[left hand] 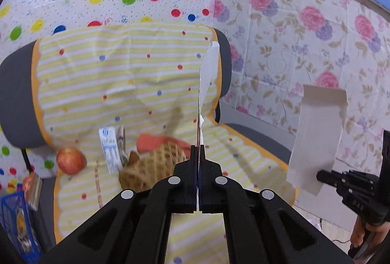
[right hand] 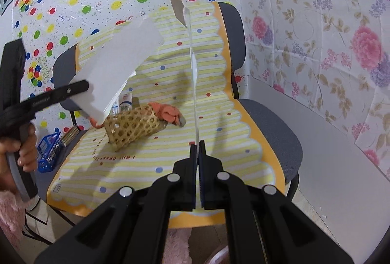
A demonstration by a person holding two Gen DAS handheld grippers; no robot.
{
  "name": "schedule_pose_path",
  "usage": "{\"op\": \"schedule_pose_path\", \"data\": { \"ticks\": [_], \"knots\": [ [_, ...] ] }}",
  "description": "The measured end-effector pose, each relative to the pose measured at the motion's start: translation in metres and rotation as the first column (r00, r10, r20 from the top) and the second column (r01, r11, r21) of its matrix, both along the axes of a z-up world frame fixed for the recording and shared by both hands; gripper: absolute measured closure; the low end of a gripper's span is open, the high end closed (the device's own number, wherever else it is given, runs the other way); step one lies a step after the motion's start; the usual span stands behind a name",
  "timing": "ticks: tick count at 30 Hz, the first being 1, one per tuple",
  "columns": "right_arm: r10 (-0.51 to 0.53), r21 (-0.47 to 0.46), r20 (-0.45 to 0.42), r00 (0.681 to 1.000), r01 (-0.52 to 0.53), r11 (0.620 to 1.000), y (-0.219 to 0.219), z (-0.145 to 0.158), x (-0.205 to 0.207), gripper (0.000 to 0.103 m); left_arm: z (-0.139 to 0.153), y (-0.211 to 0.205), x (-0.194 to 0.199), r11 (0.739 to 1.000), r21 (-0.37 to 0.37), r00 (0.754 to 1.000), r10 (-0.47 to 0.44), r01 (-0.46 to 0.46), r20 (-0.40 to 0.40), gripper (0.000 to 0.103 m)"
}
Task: Collect trash
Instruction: 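Carry both white cards over the bin and open both tools to drop them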
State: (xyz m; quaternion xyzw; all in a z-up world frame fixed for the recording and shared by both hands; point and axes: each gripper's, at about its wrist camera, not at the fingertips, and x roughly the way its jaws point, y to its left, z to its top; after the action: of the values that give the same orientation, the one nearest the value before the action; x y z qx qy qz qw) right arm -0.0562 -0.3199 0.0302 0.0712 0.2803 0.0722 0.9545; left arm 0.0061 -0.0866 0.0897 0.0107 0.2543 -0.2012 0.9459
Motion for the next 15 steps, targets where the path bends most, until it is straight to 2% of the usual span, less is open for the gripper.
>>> {"op": "schedule_pose_path", "data": {
  "ticks": [6, 9, 15],
  "knots": [
    [-0.002, 0.013, -0.061, 0.998, 0.003, 1.0, 0.008, -0.02, -0.022, 0.101, -0.036, -0.002, -0.047, 1.0, 0.003, 0.999, -0.017, 0.017, -0.029, 0.103],
    [-0.002, 0.036, -0.097, 0.995, 0.005, 0.999, 0.01, -0.03, -0.031, 0.101, -0.055, -0.005, -0.065, 0.999, 0.013, 0.997, -0.032, 0.032, -0.07, 0.103],
    [-0.02, 0.011, -0.153, 0.988, 0.022, 1.0, 0.016, -0.048, -0.054, 0.101, -0.091, -0.017, -0.098, 0.997, 0.019, 0.99, -0.066, 0.069, -0.123, 0.103]
  ]
}}
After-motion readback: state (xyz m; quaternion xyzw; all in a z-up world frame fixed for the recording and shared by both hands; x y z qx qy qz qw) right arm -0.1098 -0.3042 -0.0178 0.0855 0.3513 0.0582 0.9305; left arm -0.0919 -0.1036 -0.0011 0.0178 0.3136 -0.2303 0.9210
